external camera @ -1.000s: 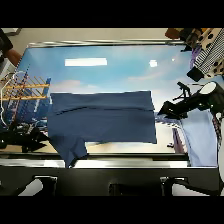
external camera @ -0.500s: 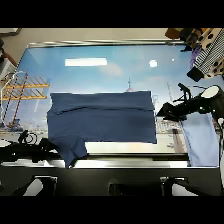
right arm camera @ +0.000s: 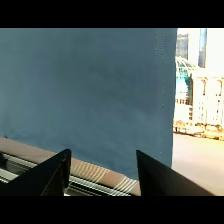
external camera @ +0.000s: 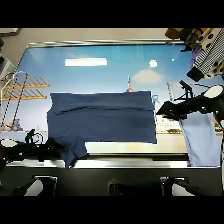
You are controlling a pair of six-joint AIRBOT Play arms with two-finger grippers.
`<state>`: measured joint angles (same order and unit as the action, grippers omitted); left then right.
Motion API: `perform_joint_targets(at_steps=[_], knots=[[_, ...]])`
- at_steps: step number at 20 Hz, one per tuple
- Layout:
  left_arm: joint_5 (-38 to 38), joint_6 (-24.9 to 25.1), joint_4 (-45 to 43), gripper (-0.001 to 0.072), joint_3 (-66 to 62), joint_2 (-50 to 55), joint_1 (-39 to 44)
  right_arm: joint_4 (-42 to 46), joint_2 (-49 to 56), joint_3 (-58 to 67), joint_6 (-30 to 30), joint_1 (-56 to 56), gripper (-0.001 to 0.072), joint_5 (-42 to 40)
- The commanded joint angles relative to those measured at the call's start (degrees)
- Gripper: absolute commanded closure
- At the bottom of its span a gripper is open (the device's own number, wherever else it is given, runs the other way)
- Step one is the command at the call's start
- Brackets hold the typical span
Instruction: Fold the clothes and pants, and hang the long-sleeved shirts on hangers.
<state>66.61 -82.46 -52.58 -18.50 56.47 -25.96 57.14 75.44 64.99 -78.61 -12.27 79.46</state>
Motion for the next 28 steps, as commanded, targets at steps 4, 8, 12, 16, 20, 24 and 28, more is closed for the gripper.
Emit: perform_joint_targets(at_steps=[4,8,12,16,20,24,28], knots=[[-0.8,0.0,-0.1,0.0693,0.2,0.0,1.9,-2.2,-1.5,0.4,1.0,-0.4,0.037,2.4],[-0.1,0.2,-0.2,0.0693,0.2,0.0,1.9,-2.4,-1.9,-0.2,1.8,-8.2,0.0294,3.9],[0.0,0.2,-0.2,0.0693,0.1,0.0,1.9,-2.2,-1.2,-9.6,3.1,-11.0,0.029,1.9],[0.0,0.2,-0.1,0.0693,0.0,0.0,1.9,-2.9,-1.2,-18.7,5.6,-8.8,0.0234,-3.0],[0.0,0.2,-0.1,0.0693,0.0,0.0,1.9,-3.4,-1.2,-22.9,7.2,-8.5,0.0234,-7.1],[0.0,0.2,-0.1,0.0693,0.0,0.0,1.9,-3.6,-1.2,-26.1,7.8,-8.5,0.0234,-8.7],[0.0,0.2,-0.1,0.0693,0.0,0.0,1.9,-4.9,-1.2,-29.0,8.5,-8.5,0.0234,-9.7]])
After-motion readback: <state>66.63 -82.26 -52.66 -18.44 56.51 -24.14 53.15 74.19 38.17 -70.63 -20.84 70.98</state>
